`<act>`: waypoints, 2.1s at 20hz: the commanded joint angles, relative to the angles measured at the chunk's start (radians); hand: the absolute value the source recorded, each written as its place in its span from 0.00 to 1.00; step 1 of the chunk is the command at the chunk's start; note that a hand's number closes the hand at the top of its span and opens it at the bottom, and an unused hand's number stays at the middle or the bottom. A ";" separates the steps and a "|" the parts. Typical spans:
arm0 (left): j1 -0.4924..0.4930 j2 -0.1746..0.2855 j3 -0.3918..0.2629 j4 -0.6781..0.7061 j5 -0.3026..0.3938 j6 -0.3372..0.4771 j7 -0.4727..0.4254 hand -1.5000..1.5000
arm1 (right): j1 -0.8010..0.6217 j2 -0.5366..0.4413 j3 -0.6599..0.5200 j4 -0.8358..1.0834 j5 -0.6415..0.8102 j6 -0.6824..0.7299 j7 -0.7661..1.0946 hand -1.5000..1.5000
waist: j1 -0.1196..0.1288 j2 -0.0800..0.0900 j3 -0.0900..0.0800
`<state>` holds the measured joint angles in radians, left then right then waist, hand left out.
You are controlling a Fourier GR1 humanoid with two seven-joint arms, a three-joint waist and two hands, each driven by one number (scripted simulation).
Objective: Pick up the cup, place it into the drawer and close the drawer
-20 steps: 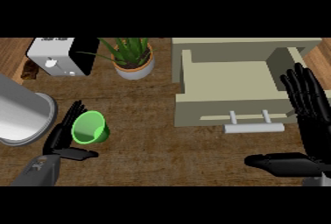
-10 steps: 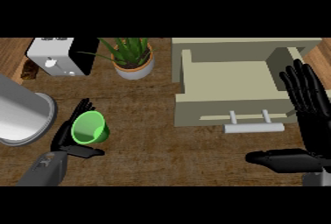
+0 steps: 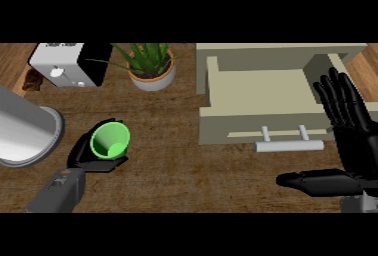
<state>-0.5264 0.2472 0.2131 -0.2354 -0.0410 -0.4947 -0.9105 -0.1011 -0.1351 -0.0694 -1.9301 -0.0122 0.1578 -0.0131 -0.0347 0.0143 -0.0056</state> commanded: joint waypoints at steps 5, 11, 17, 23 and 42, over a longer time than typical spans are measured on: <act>0.008 -0.067 -0.013 -0.025 0.032 -0.253 -0.100 1.00 | -0.002 -0.004 0.000 0.015 0.011 -0.001 0.009 0.00 | 0.009 -0.003 0.001; 0.061 -0.051 0.108 -0.055 0.148 -0.078 -0.153 1.00 | 0.030 -0.047 -0.051 0.001 -0.010 0.025 -0.001 0.00 | 0.018 -0.007 0.002; 0.048 -0.017 0.199 -0.069 0.219 0.029 -0.201 1.00 | 0.003 -0.033 -0.044 -0.056 -0.021 0.006 0.043 0.00 | 0.009 -0.006 0.001; 0.018 -0.070 0.161 -0.170 0.209 0.044 -0.214 1.00 | 0.053 -0.041 -0.062 -0.024 -0.029 0.032 0.000 0.00 | 0.019 -0.013 0.004; -0.189 -0.243 -0.072 -0.812 0.181 0.388 0.407 1.00 | 0.082 -0.015 -0.072 -0.068 -0.029 0.013 0.029 0.00 | 0.033 -0.019 0.006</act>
<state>-0.6599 0.0324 0.1781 -0.9577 0.1484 -0.1704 -0.6209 -0.0367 -0.1708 -0.1570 -1.9464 -0.0395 0.1835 -0.0192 0.0048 -0.0062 0.0011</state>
